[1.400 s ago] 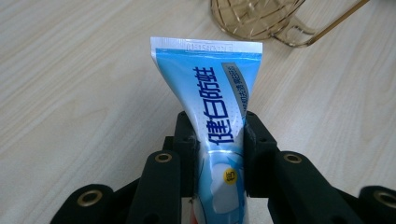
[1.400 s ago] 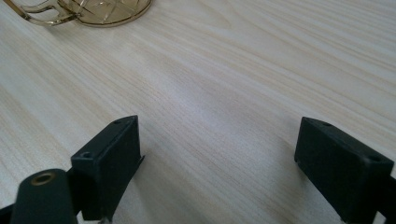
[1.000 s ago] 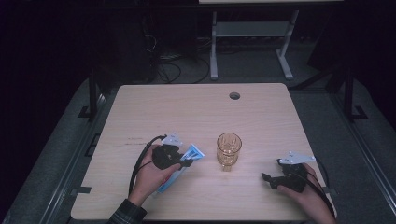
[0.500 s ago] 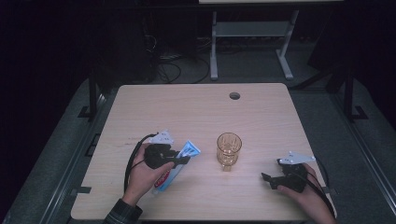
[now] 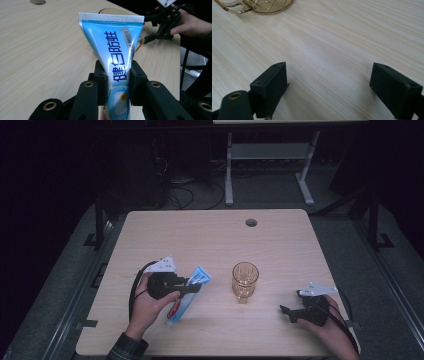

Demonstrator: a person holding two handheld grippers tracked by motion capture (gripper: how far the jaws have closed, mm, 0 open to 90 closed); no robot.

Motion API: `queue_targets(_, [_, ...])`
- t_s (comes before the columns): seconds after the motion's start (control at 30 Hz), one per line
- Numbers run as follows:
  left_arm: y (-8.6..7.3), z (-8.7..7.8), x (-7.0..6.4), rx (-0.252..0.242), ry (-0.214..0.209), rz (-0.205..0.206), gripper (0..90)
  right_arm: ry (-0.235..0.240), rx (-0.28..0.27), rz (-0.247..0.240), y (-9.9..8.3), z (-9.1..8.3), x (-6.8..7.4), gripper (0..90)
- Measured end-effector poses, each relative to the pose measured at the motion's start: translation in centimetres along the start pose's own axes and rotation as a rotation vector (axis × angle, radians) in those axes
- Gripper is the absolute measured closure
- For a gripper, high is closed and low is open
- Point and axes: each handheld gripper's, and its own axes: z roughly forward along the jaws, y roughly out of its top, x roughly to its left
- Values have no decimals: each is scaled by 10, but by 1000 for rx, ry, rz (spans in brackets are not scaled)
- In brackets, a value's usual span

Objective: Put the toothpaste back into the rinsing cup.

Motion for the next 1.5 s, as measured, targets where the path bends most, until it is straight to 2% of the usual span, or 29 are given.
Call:
queue_targets(0.2, [0,-5,1,-51,-5,9,726,0,0,0,0,0,0,135])
queue_targets(0.23, [0,-7,2,-76,-15,11,725,0,0,0,0,0,0,135])
queue_targets(0.37, [0,-10,4,-116,-35,21,725,0,0,0,0,0,0,135])
queue_targets(0.53, [1,-11,6,-142,-52,30,724,0,0,1,0,0,0,135])
queue_targets(1.03, [16,-13,5,-158,-76,65,723,1,0,0,0,0,0,135])
queue_targets(1.5, [38,-8,5,-171,-95,95,723,1,-1,1,0,0,0,135])
